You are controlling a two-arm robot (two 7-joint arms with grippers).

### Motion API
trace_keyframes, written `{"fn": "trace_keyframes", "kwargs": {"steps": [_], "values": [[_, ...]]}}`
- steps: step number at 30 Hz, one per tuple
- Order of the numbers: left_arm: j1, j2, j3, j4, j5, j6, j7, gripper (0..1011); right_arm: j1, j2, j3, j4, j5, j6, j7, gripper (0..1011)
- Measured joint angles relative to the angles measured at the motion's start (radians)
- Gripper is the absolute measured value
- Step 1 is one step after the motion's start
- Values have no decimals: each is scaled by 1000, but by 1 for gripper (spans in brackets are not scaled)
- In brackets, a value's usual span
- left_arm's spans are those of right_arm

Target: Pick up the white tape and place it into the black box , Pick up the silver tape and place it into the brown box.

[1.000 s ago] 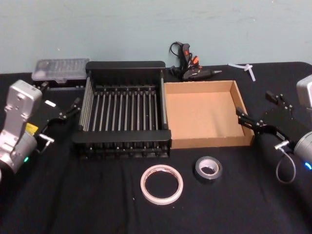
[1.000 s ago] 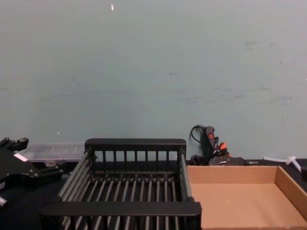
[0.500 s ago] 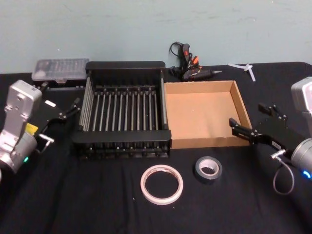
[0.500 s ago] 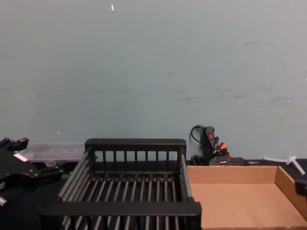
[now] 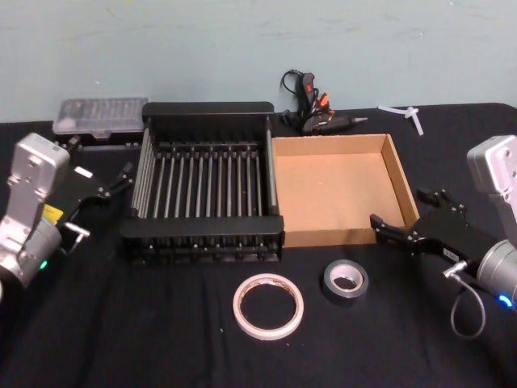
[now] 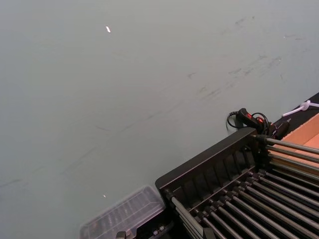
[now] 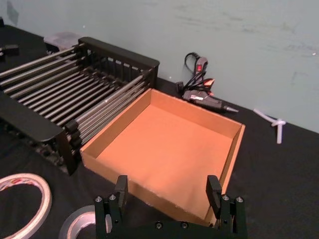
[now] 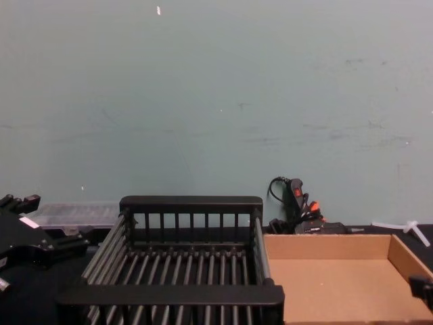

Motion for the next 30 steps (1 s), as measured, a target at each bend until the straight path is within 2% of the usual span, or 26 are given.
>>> {"fn": "trace_keyframes", "kwargs": {"steps": [9,19,30], "values": [[0,0,0,0,0,0,0,1001,-4,0,-7,-25,-12,71,33,1002],[0,0,0,0,0,0,0,1001,13,-14,-35,-23,-33,164,67,1002],[0,0,0,0,0,0,0,1001,37,-32,-58,6,-67,219,91,1002]]}}
